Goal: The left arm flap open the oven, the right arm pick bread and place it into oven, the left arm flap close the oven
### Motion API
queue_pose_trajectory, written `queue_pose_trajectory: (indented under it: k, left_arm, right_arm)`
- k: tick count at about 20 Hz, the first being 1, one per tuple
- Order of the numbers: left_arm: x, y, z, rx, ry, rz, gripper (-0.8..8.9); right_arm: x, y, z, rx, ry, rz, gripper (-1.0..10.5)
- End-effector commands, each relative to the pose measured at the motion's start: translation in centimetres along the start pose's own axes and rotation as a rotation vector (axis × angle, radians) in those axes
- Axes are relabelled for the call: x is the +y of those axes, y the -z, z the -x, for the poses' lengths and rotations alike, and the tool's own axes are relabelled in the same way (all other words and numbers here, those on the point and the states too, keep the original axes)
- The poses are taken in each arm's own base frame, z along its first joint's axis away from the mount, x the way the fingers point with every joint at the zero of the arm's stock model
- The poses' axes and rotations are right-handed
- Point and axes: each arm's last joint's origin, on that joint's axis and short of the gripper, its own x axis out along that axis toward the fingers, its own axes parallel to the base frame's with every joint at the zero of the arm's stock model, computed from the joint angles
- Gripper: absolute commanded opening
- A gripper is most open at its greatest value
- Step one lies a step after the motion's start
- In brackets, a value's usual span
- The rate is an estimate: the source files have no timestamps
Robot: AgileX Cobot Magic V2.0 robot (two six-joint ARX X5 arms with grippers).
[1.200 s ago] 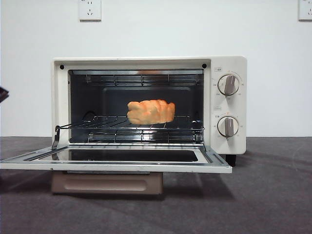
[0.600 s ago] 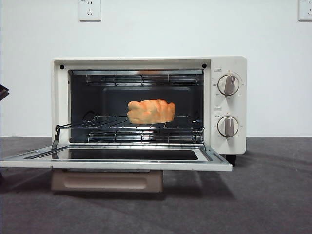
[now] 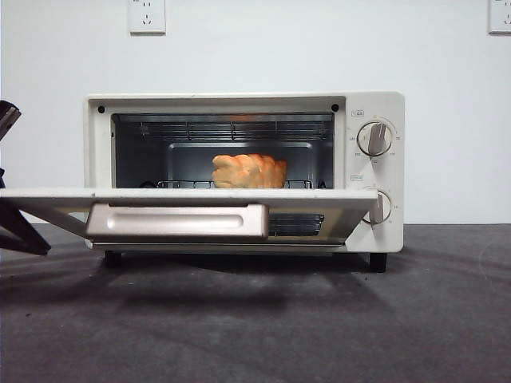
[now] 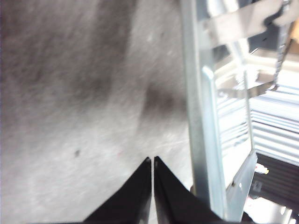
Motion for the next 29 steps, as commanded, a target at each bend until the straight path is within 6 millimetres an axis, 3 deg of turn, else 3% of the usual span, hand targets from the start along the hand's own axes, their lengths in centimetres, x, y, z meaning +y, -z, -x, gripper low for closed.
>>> queue_pose_trajectory:
  k: [1,9,19,25,29]
  left_arm:
    - [-1.8,-1.1,0.7,-0.042,0.057,-0.038,0.16]
    - [-5.8,-3.2,2.5,-0.193,0.155,-0.137,0.16]
    - [-8.1,-5.0,3.6,-0.402,0.211,-0.260,0.16]
    - [-9.5,-4.7,4.1,-0.373,0.308,-0.348,0.16]
    - [-11.7,-3.1,5.1,-0.392,0.344,-0.461,0.16]
  right_arm:
    - [0.2,-0.2,0.1,-0.011,-0.011,-0.009,0.2]
    - [0.2,-0.3,0.1,-0.024,-0.017,-0.013,0.2]
    - [0.2,-0.3,0.1,-0.025,-0.017,-0.021,0.2]
    - [0.2,-0.3,0.1,-0.026,-0.015,-0.019,0.2]
    - [0.2,-0.4,0.1,-0.039,0.012,-0.005,0.2]
